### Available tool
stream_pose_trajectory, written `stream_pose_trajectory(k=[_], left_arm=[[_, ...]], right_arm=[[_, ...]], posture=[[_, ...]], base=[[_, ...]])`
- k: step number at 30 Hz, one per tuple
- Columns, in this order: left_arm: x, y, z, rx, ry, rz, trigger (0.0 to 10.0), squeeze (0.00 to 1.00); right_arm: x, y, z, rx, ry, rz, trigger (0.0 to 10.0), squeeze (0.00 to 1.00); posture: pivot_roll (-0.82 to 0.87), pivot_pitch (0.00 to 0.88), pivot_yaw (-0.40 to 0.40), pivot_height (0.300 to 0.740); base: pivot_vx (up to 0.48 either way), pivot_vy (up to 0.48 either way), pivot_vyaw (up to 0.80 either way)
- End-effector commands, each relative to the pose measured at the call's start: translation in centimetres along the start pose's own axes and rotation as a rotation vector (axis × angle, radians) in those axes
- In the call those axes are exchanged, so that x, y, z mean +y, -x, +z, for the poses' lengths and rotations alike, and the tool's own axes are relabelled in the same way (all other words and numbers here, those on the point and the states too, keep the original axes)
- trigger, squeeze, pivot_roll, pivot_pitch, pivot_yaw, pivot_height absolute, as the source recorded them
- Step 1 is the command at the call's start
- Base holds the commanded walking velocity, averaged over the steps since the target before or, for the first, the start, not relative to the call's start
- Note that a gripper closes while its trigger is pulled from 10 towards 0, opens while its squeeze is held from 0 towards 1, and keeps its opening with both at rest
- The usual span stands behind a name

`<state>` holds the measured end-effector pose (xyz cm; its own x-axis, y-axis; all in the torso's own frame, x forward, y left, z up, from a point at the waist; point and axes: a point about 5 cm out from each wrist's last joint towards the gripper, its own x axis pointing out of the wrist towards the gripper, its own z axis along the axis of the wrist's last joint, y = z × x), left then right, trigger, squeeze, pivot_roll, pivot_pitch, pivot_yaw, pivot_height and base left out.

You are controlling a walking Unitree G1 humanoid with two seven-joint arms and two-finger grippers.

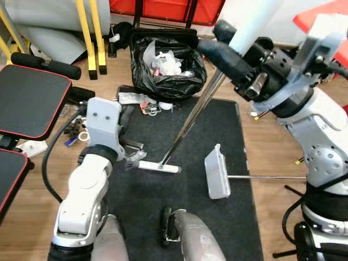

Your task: Sweep floor

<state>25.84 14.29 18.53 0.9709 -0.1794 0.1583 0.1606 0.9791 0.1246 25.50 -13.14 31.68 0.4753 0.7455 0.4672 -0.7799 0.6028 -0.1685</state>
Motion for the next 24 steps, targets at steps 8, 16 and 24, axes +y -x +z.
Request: stream_pose_trajectory(k=[8, 16, 24], left_arm=[[0.6, -0.6, 0.2, -0.018, -0.003, 0.008, 10.0, 0.00], [0.6, -0.8, 0.2, -0.022, -0.005, 0.005, 10.0, 0.00], [0.4, -1.1, -0.1, -0.010, -0.015, -0.001, 10.0, 0.00]], right_arm=[[1.8, -1.0, -0.4, -0.033, -0.021, 0.014, 10.0, 0.00], [1.4, -1.0, -0.2, -0.042, 0.007, -0.017, 10.0, 0.00], [1.3, -1.0, -0.4, -0.033, 0.026, -0.047, 10.0, 0.00]], posture=[[-0.12, 0.142, -0.166, 0.740], [-0.12, 0.138, -0.160, 0.740], [-0.12, 0.134, -0.158, 0.740]], base=[[0.000, -0.343, 0.00], [0.000, -0.344, 0.00], [0.000, -0.238, 0.00]])
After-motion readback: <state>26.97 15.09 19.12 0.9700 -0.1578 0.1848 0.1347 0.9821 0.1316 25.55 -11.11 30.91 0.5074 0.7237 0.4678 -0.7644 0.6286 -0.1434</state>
